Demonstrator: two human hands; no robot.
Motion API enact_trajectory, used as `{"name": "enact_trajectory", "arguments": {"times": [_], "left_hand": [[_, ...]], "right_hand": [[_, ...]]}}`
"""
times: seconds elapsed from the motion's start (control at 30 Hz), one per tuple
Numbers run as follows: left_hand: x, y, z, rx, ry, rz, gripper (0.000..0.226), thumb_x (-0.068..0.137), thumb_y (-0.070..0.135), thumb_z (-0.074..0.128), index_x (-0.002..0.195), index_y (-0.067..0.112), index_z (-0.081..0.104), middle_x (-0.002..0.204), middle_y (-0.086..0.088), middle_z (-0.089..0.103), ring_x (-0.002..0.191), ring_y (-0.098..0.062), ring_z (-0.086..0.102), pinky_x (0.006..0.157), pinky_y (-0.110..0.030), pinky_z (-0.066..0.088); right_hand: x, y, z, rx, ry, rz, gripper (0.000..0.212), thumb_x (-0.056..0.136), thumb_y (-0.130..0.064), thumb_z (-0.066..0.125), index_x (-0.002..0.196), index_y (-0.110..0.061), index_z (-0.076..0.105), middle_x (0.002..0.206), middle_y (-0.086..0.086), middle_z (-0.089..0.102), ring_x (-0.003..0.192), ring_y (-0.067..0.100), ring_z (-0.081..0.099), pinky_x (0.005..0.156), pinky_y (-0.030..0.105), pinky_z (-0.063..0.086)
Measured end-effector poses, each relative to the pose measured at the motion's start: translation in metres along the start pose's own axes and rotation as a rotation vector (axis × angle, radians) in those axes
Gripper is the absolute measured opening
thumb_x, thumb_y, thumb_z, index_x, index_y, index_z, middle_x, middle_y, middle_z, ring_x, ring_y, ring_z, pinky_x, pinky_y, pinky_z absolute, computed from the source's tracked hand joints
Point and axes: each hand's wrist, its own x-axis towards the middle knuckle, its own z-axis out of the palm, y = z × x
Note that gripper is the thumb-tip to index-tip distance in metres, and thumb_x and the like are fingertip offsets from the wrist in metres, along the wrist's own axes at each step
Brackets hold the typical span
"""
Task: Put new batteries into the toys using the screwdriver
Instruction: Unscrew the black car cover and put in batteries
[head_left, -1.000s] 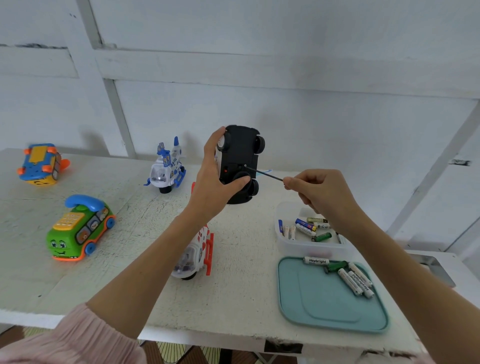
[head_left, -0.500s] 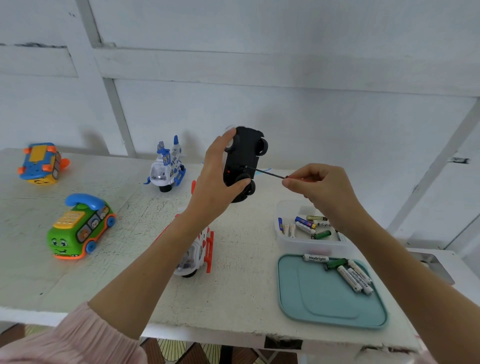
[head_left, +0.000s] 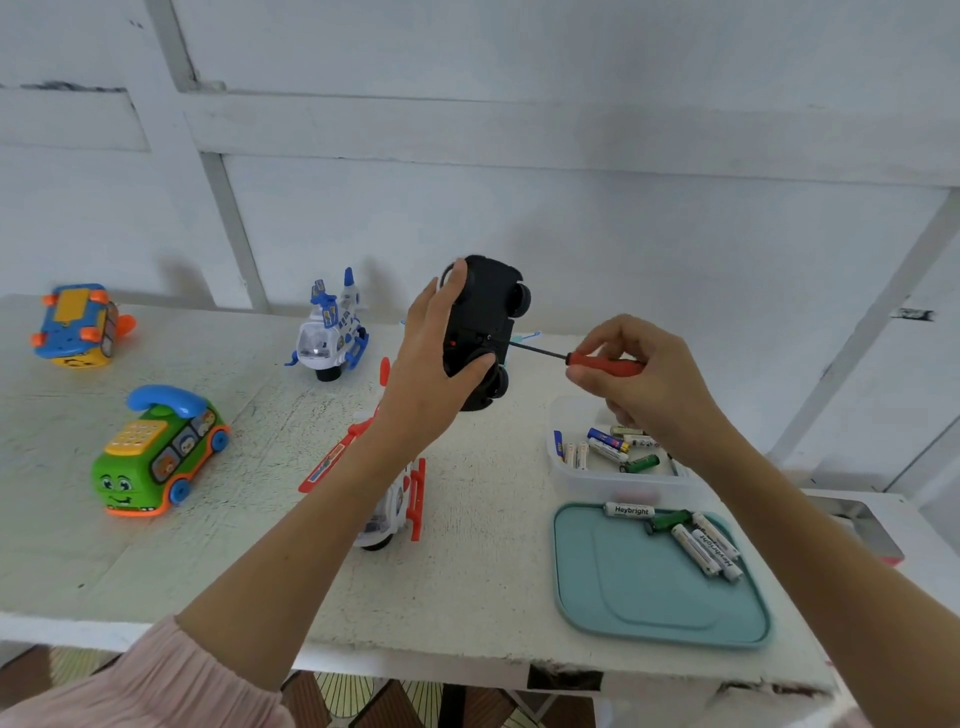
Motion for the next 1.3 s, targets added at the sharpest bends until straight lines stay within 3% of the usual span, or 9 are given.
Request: {"name": "enact_trajectory", "arguments": {"times": [0.13,0.37,0.5,0.63,0.77,0.9,1.03,1.13,1.3], "left_hand": [[0.0,0.001,0.001,-0.041,-0.012,-0.009,0.084,0.087,0.007,0.06,0.135,0.055,0.011,0.147,-0.002,0.027,0.132,-0.016,0.036,0.111,-0.043,0.035],[0.001,-0.005,0.002,-0.17,-0.013,-0.034,0.08,0.083,0.014,0.056,0.138,0.055,0.016,0.147,0.004,0.029,0.134,-0.018,0.038,0.108,-0.045,0.039],[0.002,-0.006,0.003,-0.188,-0.022,-0.031,0.08,0.083,0.014,0.057,0.137,0.056,0.016,0.147,0.004,0.028,0.136,-0.019,0.036,0.11,-0.047,0.037],[0.003,-0.008,0.002,-0.197,-0.028,-0.037,0.08,0.083,0.014,0.057,0.139,0.056,0.017,0.15,0.004,0.027,0.137,-0.021,0.035,0.11,-0.049,0.035],[0.003,-0.005,0.001,-0.151,-0.062,-0.033,0.081,0.084,0.018,0.055,0.137,0.063,0.015,0.151,0.005,0.025,0.14,-0.02,0.03,0.112,-0.051,0.031],[0.001,-0.002,0.002,-0.04,-0.081,0.048,0.085,0.087,0.004,0.056,0.134,0.06,0.013,0.155,-0.005,0.017,0.143,-0.015,0.019,0.114,-0.02,0.02],[-0.002,-0.004,0.002,0.041,-0.092,0.079,0.081,0.088,-0.002,0.056,0.137,0.048,0.017,0.157,-0.006,0.012,0.131,0.003,0.019,0.092,0.01,0.014],[-0.001,-0.004,0.002,-0.011,-0.071,0.087,0.082,0.087,-0.001,0.056,0.134,0.053,0.017,0.155,-0.007,0.017,0.137,-0.008,0.021,0.102,0.0,0.017],[0.0,-0.001,-0.001,-0.071,-0.054,0.035,0.079,0.085,0.01,0.052,0.135,0.057,0.014,0.154,-0.006,0.019,0.145,-0.019,0.016,0.117,-0.049,0.022]], "right_hand": [[0.0,0.003,0.003,0.01,-0.067,0.1,0.034,0.093,-0.033,0.05,0.079,-0.006,0.065,0.047,0.008,0.054,0.027,0.008,0.033,0.033,0.015,0.026],[0.001,0.003,-0.002,0.099,0.049,-0.034,0.022,0.075,-0.013,0.074,0.094,-0.007,0.064,0.071,0.002,0.054,0.039,0.012,0.043,0.037,0.02,0.035],[0.005,0.004,-0.004,0.108,-0.017,0.045,0.033,0.095,-0.033,0.046,0.091,-0.005,0.063,0.052,0.012,0.059,0.029,0.02,0.045,0.031,0.018,0.032],[0.005,0.006,-0.007,0.002,0.032,-0.068,0.003,0.084,-0.012,0.066,0.087,-0.011,0.065,0.063,0.005,0.062,0.04,0.014,0.052,0.039,0.021,0.04],[0.002,0.006,-0.007,0.142,0.006,-0.097,0.018,0.077,-0.006,0.071,0.092,-0.012,0.064,0.073,0.002,0.061,0.051,0.014,0.057,0.05,0.02,0.046],[0.003,0.0,-0.008,0.143,-0.039,0.073,0.032,0.093,-0.035,0.05,0.084,-0.007,0.064,0.053,0.009,0.061,0.03,0.017,0.045,0.033,0.017,0.03],[0.002,0.0,-0.011,-0.022,-0.03,-0.034,0.005,0.084,-0.012,0.066,0.083,-0.007,0.068,0.06,0.006,0.062,0.039,0.012,0.049,0.039,0.018,0.037],[0.0,0.002,-0.011,0.005,-0.018,-0.109,0.018,0.075,-0.001,0.071,0.088,-0.012,0.066,0.074,0.003,0.064,0.05,0.012,0.057,0.049,0.019,0.045],[0.0,0.006,-0.006,0.019,-0.01,-0.007,0.027,0.095,-0.03,0.047,0.094,-0.007,0.061,0.058,0.009,0.062,0.031,0.018,0.046,0.033,0.02,0.034]]}}
